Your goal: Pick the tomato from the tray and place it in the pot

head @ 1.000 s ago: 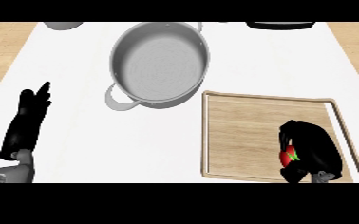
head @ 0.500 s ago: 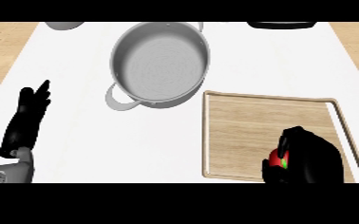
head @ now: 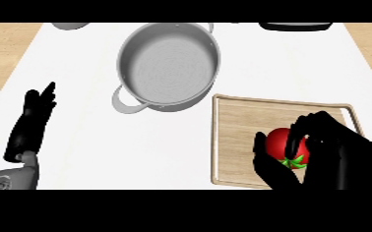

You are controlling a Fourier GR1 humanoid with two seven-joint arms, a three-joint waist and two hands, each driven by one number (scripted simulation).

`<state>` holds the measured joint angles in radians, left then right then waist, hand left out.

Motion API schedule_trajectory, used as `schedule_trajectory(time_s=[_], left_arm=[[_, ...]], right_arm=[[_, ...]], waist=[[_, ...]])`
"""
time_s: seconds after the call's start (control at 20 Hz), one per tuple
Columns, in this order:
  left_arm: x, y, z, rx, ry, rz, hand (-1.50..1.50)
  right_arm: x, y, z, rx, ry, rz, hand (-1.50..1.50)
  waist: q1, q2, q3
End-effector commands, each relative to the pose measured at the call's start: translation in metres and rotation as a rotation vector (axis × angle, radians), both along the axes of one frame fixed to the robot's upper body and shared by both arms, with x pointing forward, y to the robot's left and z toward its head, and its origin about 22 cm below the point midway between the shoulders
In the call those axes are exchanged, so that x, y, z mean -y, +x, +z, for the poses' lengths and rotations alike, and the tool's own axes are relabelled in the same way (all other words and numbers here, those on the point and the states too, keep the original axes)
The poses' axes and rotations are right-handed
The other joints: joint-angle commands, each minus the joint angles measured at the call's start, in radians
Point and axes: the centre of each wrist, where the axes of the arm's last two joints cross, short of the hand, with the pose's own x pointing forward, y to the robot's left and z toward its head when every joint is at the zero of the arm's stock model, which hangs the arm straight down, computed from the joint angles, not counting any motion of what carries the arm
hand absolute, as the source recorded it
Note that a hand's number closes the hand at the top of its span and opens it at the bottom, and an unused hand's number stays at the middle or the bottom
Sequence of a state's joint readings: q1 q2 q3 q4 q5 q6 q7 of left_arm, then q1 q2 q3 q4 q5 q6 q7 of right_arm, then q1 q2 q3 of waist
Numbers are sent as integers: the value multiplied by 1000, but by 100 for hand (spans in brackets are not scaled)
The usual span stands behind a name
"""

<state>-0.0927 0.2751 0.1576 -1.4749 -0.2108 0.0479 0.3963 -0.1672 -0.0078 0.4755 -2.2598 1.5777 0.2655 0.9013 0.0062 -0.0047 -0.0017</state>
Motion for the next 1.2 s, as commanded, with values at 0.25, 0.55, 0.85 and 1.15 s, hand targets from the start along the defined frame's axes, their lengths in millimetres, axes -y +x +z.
schedule_trajectory(time_s=[0.25,0.55,0.85,1.15], left_arm=[[11,16,8,7,6,-12,0],[5,15,2,9,-9,-22,0],[0,11,4,15,3,-28,0],[6,14,4,-2,0,-42,0]], right_arm=[[-61,9,76,164,-27,107,150],[-83,59,96,44,41,149,150],[-99,112,104,-43,94,128,150],[-122,155,105,-160,110,146,150]], waist=[[7,4,0],[23,8,0],[33,10,0],[40,12,0]])
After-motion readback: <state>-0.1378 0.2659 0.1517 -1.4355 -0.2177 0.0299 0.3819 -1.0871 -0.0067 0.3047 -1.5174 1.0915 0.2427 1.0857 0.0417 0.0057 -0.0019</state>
